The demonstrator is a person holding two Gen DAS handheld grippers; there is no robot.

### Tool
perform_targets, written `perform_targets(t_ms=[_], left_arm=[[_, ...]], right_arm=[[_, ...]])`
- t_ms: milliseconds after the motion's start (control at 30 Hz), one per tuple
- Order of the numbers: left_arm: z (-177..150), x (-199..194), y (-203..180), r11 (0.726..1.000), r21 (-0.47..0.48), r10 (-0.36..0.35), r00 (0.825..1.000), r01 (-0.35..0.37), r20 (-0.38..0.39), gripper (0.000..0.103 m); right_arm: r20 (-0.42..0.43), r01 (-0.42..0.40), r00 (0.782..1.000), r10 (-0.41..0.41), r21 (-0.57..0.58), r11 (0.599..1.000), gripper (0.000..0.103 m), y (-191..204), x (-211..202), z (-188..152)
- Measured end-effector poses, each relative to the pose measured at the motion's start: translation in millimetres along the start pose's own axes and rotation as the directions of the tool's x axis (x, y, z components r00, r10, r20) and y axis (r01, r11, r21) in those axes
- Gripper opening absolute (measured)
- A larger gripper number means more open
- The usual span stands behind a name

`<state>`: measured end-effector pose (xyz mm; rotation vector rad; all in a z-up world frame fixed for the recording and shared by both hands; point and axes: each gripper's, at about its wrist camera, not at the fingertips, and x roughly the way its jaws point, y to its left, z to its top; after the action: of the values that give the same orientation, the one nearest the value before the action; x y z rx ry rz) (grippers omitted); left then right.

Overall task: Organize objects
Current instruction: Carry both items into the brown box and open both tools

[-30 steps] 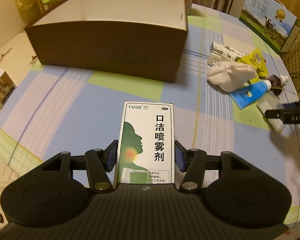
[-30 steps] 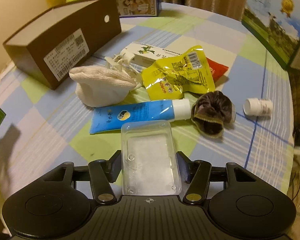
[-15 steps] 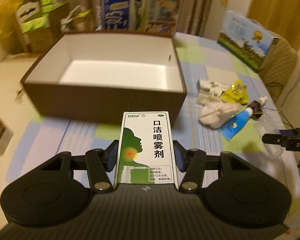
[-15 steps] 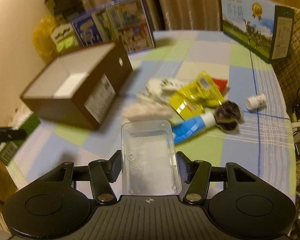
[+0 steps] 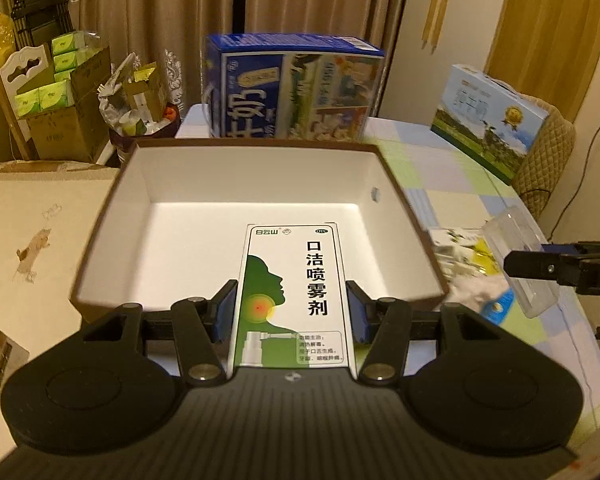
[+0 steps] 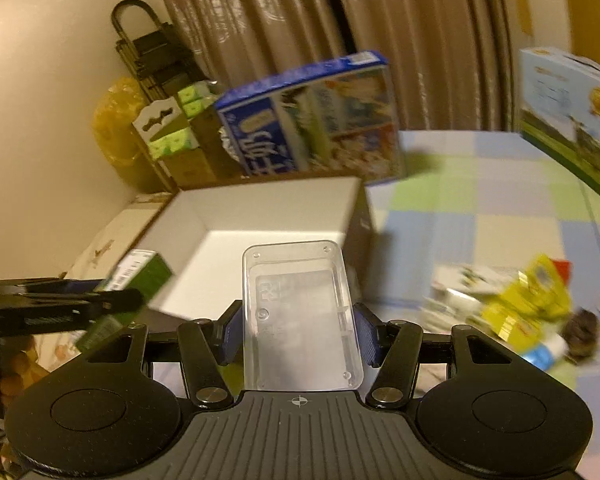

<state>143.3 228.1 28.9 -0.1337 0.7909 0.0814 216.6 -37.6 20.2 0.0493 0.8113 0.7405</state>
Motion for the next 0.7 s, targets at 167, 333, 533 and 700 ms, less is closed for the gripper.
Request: perform_targets(t_ms=[167, 333, 533, 700], left_arm=[[20, 26, 25, 1.0, -0.003, 0.019, 1.0, -0.019, -0.005, 0.051], [38, 59, 46, 0.999, -0.005, 0.033, 0.999, -0.033, -0.032, 0.051], [50, 111, 64, 0.997, -0.048, 0.049, 0.99, -0.056, -0.133, 0.051], [49, 153, 73, 0.996, -0.07, 0.038, 0.97, -0.057, -0.241, 0.051]], right_arm=[[-0.017, 0.001, 1.0, -0.001, -0.008, 1.0, 0.054, 32, 47, 21], [-0.057, 0.04, 0.998, -0.04, -0.007, 0.999, 0.054, 50, 96, 35], [-0.142, 0.074, 0.987, -0.069, 0.03, 0.997, 0.054, 49, 149, 43], [-0.213, 0.122, 0.971, -0.111, 0.041, 0.992, 0.054, 40, 181, 40]])
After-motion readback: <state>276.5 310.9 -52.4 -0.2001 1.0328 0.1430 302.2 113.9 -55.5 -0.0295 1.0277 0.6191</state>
